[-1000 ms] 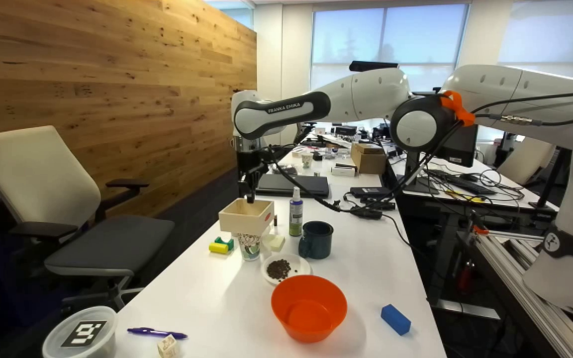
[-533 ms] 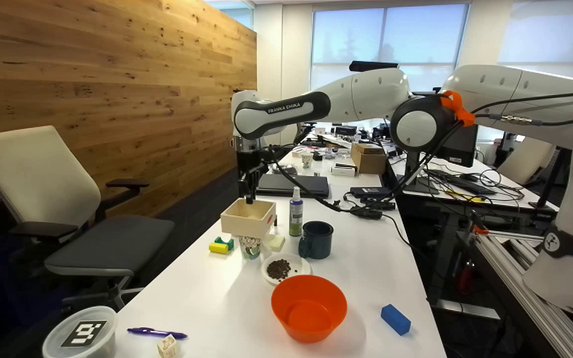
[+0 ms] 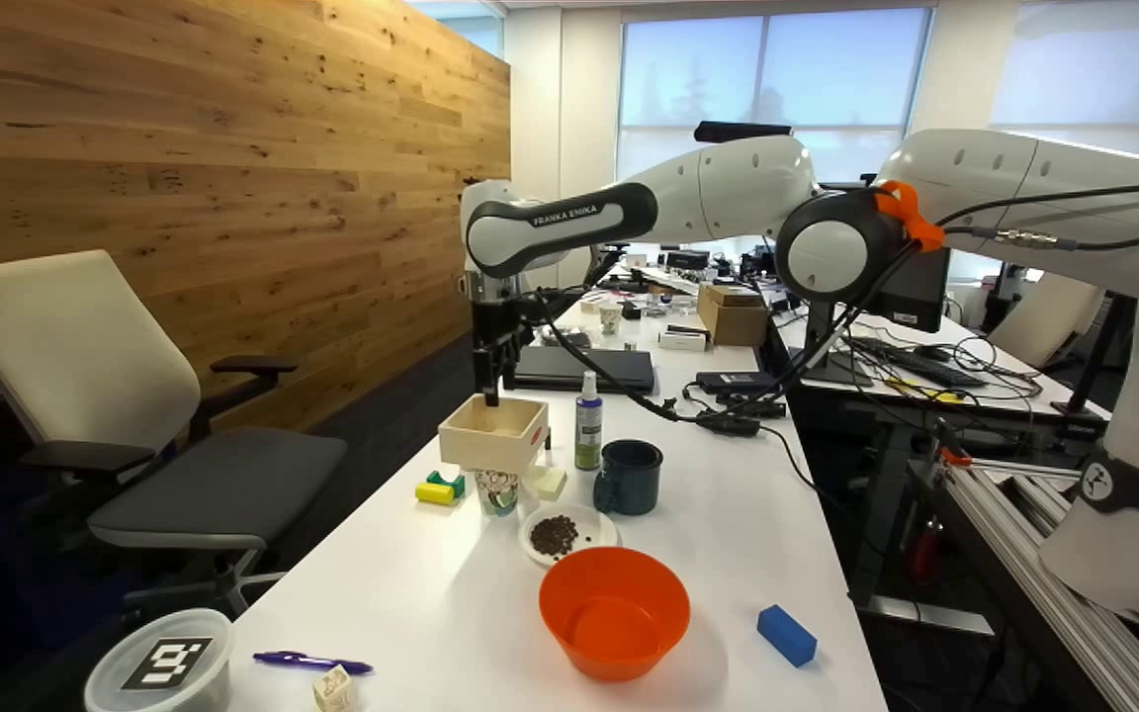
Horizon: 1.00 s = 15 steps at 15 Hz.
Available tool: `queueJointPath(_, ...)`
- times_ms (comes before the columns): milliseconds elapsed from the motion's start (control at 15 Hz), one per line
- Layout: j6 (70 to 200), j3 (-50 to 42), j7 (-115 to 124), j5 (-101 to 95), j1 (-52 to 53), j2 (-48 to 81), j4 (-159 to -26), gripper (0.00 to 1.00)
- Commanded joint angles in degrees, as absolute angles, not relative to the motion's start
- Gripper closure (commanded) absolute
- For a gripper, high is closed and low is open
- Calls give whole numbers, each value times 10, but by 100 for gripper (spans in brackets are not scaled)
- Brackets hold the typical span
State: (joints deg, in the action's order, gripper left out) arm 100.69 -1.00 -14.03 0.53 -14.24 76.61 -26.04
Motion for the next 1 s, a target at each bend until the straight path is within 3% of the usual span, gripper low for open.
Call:
queueJointPath(0,1021,13,-153,31,-166,767,-246,0)
queueJointPath(533,1146,89,-203,116,-234,763,-258,0)
queueJointPath(933,1139,69,-174,98,-237,763,-259,0)
